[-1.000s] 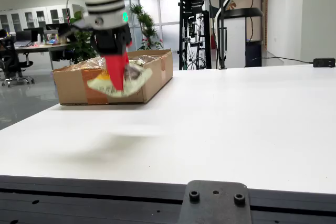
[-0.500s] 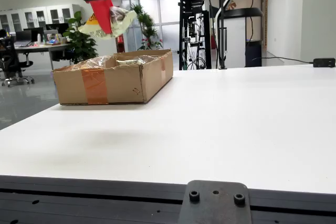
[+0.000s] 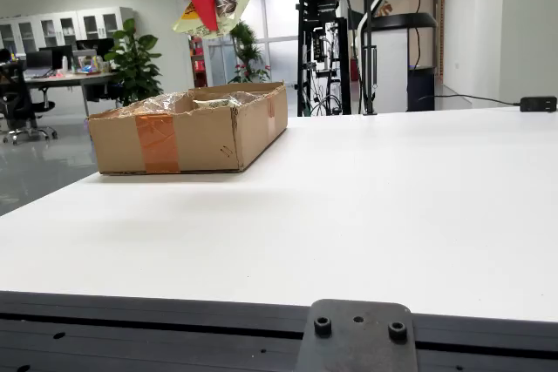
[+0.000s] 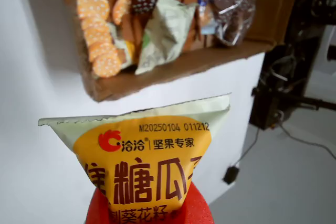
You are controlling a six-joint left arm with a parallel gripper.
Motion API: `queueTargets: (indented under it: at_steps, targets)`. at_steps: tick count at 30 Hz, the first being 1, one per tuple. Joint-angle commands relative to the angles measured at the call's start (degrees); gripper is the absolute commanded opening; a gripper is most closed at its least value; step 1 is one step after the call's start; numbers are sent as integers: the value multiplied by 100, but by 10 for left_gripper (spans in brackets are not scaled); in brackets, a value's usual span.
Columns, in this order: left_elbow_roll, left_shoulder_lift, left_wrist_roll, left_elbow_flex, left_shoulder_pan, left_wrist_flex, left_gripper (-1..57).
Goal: Grasp a snack and put it in the bin.
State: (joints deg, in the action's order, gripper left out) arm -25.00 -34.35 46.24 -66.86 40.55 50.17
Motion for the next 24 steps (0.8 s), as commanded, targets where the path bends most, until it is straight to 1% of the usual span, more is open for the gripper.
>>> queueTargets:
  at_steps: [1, 8, 19, 21, 22, 24]
  targets:
    - [18, -313, -231, 535, -246, 65, 27]
    - [0, -504, -481, 946, -679, -97, 32]
    - [-20, -549, -580, 1152, -1165, -421, 55]
    - [-21, -547, -588, 1164, -1225, -433, 82]
    - [-22, -543, -594, 1168, -1249, -432, 113]
    - [-22, -538, -607, 1174, -1287, -420, 197]
